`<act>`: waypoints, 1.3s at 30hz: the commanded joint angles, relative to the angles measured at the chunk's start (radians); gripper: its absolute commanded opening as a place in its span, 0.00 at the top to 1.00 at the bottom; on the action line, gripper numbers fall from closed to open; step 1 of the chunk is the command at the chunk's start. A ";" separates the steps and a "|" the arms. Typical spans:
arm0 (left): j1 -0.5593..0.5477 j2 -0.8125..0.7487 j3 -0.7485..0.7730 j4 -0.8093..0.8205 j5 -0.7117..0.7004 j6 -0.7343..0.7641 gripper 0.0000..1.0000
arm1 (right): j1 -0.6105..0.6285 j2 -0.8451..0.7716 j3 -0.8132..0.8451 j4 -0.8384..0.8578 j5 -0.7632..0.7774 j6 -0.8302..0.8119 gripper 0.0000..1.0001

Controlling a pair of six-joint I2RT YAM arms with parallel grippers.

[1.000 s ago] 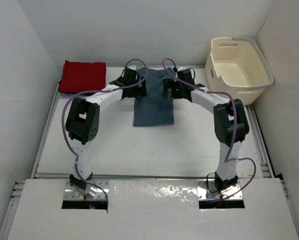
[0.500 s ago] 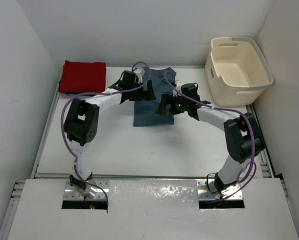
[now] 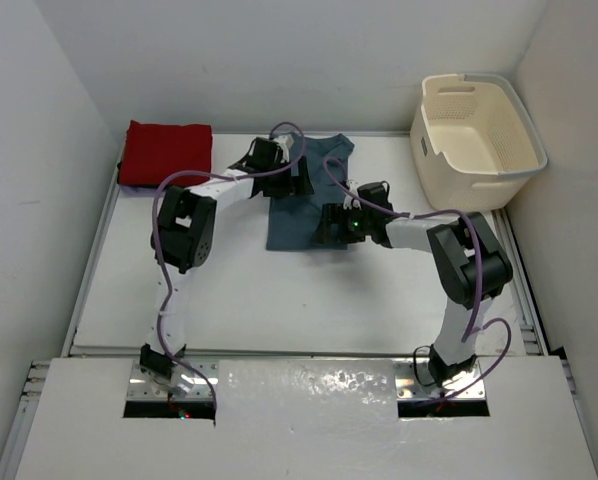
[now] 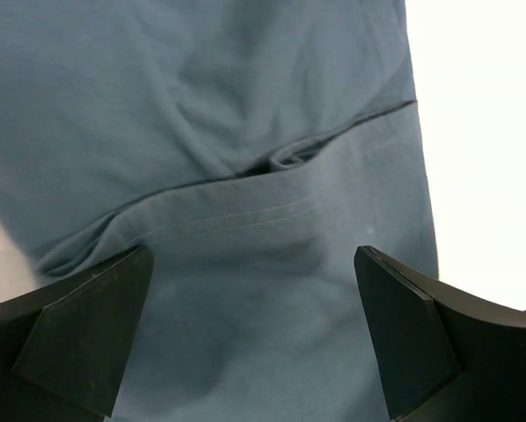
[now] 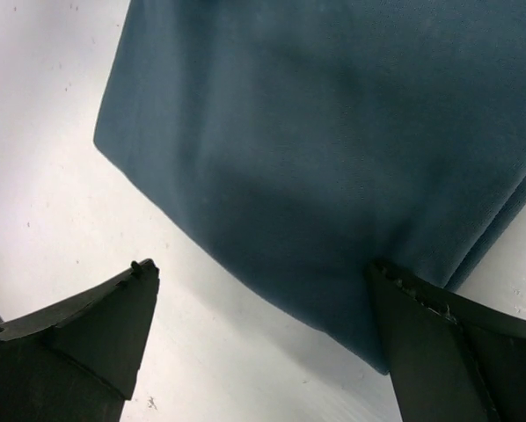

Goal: Fold and stack the t-shirts
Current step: Grab one side of the 2/3 rectangular tshirt with both arms

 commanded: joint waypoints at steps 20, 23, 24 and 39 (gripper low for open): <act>0.045 -0.618 -0.584 0.067 -0.112 -0.060 0.00 | -0.001 -0.347 -0.159 -0.184 0.288 0.011 0.01; 0.034 -0.648 -0.692 0.091 -0.100 -0.085 0.00 | -0.001 -0.332 -0.157 -0.184 0.317 0.059 0.01; 0.020 -0.649 -0.725 0.099 -0.102 -0.087 0.00 | -0.001 -0.318 -0.159 -0.181 0.321 0.092 0.01; -0.046 -0.531 -0.824 0.209 -0.083 -0.134 0.30 | 0.000 -0.146 -0.172 -0.008 0.317 0.332 0.26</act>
